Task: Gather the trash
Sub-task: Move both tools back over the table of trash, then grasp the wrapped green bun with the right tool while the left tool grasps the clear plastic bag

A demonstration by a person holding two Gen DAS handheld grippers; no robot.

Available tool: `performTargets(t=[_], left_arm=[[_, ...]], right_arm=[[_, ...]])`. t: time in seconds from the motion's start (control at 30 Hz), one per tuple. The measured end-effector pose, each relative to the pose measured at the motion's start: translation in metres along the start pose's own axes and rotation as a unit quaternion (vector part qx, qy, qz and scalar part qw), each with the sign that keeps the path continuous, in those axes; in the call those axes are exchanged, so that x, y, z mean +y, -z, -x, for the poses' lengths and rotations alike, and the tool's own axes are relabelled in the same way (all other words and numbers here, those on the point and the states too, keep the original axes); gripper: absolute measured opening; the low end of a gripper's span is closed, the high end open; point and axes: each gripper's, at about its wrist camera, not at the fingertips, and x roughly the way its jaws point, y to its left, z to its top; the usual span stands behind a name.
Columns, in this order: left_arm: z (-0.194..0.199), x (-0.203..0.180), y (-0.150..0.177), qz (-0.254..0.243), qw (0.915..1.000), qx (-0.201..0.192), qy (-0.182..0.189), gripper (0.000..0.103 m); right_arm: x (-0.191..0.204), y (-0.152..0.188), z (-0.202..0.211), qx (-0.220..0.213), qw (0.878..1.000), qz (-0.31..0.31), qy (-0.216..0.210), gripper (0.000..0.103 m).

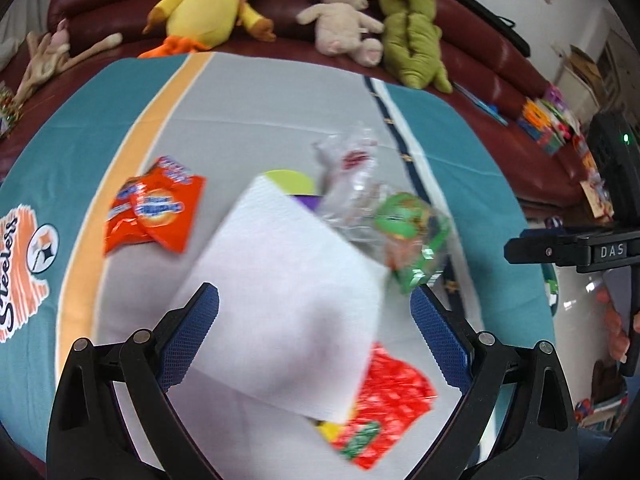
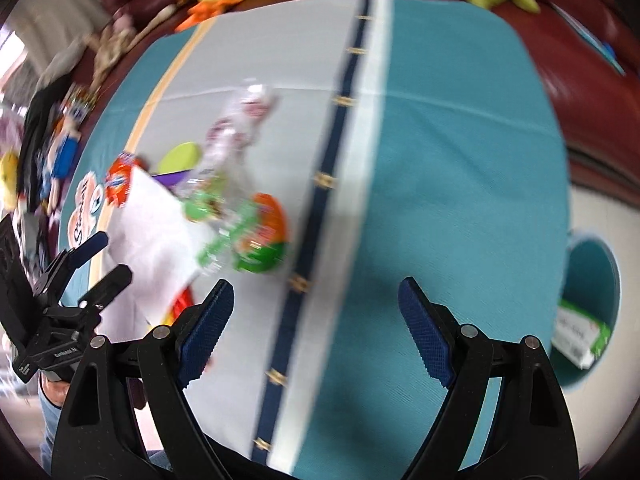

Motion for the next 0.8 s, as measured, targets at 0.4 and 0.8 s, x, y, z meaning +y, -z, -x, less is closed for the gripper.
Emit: performTargets(t=[0.4,0.8], left_arm=[[-0.013,0.045,-0.010,0.031,0.9995,0.008,-0.008,0.097],[-0.014,0.045,-0.020,0.028,0.9996,0.004,0.000,0.097]], right_arm=[[0.070,-0.048,-0.054,0.033,0.997,0.071,-0.012,0.081],[0.069,-0.048,-0.062,0.028,0.996,0.085,-0.029,0.060]])
